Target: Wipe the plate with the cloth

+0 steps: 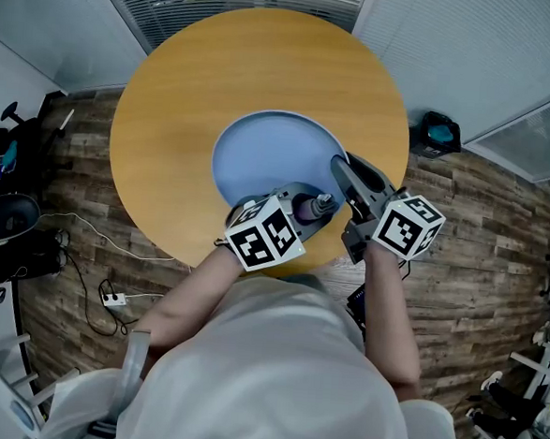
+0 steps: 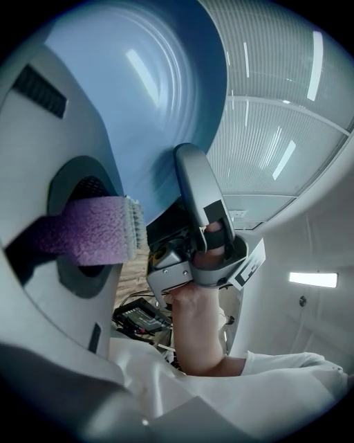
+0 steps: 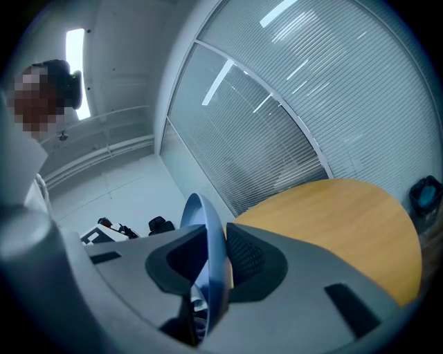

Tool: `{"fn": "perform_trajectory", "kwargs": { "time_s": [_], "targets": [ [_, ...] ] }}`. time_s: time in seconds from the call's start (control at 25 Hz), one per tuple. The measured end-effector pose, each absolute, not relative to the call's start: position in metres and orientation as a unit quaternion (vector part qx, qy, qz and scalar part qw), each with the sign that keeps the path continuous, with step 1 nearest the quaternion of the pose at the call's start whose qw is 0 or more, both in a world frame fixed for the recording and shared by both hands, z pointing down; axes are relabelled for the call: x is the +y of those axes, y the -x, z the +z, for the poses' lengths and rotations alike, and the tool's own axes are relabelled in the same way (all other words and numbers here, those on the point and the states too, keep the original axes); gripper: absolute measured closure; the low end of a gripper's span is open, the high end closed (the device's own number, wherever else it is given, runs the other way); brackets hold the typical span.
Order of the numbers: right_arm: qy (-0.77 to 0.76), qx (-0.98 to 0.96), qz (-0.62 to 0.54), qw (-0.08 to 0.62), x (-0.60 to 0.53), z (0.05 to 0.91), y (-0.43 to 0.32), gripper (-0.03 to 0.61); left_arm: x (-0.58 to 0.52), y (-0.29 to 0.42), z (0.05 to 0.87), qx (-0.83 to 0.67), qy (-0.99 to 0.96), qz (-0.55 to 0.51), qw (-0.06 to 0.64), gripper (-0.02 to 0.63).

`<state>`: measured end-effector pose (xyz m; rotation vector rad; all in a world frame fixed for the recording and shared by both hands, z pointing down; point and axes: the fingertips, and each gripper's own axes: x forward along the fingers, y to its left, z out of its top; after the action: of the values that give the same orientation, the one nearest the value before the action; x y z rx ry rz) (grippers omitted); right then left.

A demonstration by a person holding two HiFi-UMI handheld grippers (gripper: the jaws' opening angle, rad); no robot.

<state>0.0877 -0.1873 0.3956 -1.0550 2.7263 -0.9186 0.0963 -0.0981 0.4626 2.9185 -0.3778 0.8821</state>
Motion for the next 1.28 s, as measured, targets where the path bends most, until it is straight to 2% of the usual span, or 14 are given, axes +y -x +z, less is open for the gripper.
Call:
{"fn": "perform_trajectory", "kwargs": {
  "time_s": [0.56,0.92,1.28],
  "targets": [
    [0.354,0.882,-0.312,0.006,-0.183,0.424,-0.088,0.515,-0.093,-0.102,0.452,-0.115,-0.956,0.27,0.019,0.537],
    [0.363,0.879,-0.308,-0.028,-0.179,0.44,-0.092,0.535,-0.09,-0.099,0.446,-0.126,-0.94,0.309,-0.064,0.537],
    [0.372,0.876,-0.3,-0.063,-0.176,0.451,-0.103,0.537,-0.123,-0.061,0.432,-0.192,-0.923,0.321,-0.087,0.537]
  ]
}}
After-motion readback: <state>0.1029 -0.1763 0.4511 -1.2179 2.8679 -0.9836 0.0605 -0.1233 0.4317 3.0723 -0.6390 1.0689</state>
